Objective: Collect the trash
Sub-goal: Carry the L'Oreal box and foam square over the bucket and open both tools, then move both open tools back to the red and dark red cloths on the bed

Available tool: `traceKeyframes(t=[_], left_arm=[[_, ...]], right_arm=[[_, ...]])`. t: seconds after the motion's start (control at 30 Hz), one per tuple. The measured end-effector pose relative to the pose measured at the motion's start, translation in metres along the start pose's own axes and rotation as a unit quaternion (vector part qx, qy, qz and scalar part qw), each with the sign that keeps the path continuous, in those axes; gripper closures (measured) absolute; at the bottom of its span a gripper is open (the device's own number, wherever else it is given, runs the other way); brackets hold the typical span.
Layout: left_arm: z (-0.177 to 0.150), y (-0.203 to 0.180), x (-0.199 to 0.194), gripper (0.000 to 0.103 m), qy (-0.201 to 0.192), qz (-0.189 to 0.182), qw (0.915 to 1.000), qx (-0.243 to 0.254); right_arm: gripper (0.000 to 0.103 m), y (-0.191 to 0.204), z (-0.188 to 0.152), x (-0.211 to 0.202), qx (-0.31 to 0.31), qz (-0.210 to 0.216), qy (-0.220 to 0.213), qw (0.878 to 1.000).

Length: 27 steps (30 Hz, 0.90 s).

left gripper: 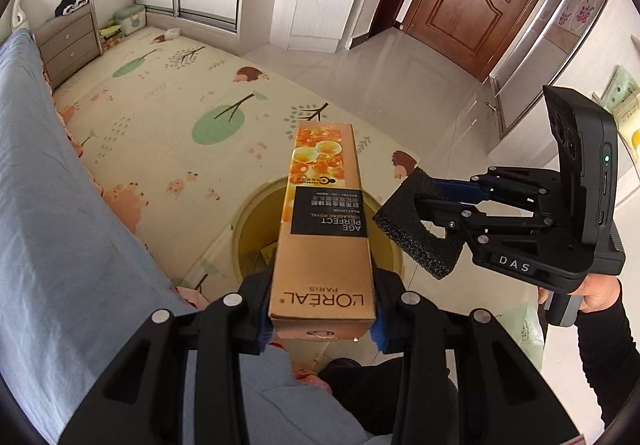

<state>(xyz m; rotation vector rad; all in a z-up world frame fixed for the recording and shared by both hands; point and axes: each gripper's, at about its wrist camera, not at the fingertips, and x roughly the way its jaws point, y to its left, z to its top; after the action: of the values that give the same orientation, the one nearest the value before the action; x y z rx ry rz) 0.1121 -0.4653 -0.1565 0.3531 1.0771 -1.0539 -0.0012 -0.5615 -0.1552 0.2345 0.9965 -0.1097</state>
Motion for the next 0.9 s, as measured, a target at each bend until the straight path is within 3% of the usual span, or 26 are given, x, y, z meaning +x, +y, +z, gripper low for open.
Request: traceKeyframes(t=[0.23, 0.3, 0.33, 0.4, 0.47, 0.63, 0.9], left_arm=[[0.017, 0.0, 0.038, 0.066, 0.038, -0.014, 0.9991, -0.012], [0.022, 0.001, 0.044, 0.059, 0.046, -0.009, 0.9988, -0.012], [0.026, 0.003, 0.047, 0.033, 0.046, 0.001, 0.9988, -0.016], [0.027, 0.006, 0.048, 0.008, 0.037, 0.016, 0.9987, -0.032], [0.027, 0.008, 0.047, 0.008, 0.034, 0.01, 0.9987, -0.036], [0.023, -0.001, 0.035, 0.008, 0.018, 0.035, 0.9992, -0.007], [0.015, -0.015, -0.002, 0.008, -0.014, 0.048, 0.9985, 0.023]], right_arm=[[0.078, -0.022, -0.004, 0.035, 0.023, 0.001, 0.028, 0.999], [0.049, -0.025, -0.006, 0.048, 0.025, 0.001, 0.049, 0.999], [0.032, -0.026, -0.007, 0.051, 0.028, -0.007, 0.051, 0.998], [0.033, -0.029, -0.01, 0.053, 0.027, -0.017, 0.05, 0.998], [0.035, -0.03, -0.012, 0.052, 0.036, -0.01, 0.048, 0.998], [0.038, -0.037, -0.01, 0.038, 0.063, 0.007, 0.035, 0.997], [0.04, -0.013, 0.006, 0.0, 0.034, 0.01, 0.001, 0.999]])
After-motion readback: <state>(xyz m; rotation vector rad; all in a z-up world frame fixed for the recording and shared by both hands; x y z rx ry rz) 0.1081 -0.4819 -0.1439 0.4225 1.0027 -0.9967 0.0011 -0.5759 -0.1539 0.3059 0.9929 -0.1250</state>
